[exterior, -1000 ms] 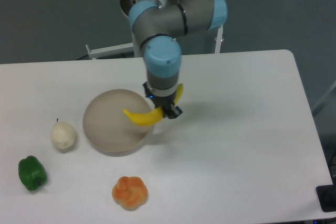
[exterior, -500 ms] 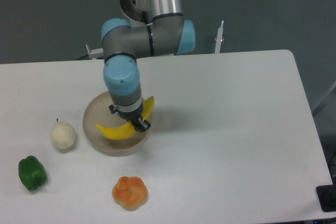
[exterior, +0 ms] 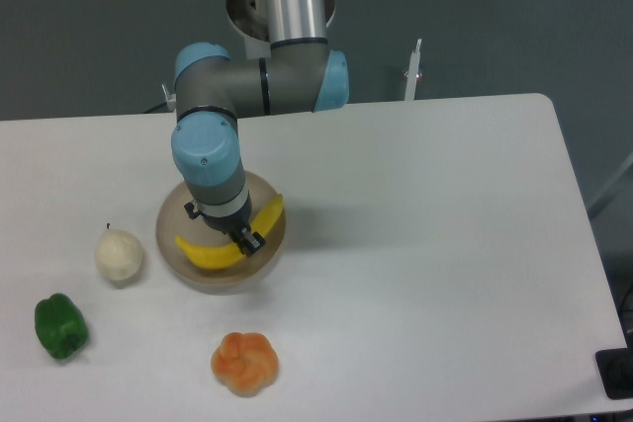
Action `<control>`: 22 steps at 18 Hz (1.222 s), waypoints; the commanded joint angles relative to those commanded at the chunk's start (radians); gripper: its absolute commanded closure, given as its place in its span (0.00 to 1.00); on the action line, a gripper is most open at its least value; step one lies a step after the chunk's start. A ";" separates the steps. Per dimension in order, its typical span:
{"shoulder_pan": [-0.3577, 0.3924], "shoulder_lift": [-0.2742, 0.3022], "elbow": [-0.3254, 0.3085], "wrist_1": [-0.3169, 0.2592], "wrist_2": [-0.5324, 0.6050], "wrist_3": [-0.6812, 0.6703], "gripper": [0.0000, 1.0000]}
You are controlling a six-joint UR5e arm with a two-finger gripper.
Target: Place bananas on a plate
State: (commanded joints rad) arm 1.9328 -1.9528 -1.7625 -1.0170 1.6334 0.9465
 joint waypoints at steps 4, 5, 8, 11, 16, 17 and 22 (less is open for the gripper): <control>0.005 0.021 0.040 -0.008 0.117 -0.006 0.00; 0.011 0.032 0.051 -0.009 0.134 -0.008 0.00; 0.151 0.071 0.071 -0.009 0.140 0.009 0.00; 0.265 0.069 0.124 -0.009 0.138 0.055 0.00; 0.451 0.003 0.219 -0.015 0.093 0.268 0.00; 0.481 -0.009 0.236 -0.017 0.067 0.271 0.00; 0.610 -0.101 0.330 -0.020 -0.089 0.369 0.00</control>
State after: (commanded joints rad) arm 2.5432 -2.0538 -1.4328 -1.0370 1.5448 1.3159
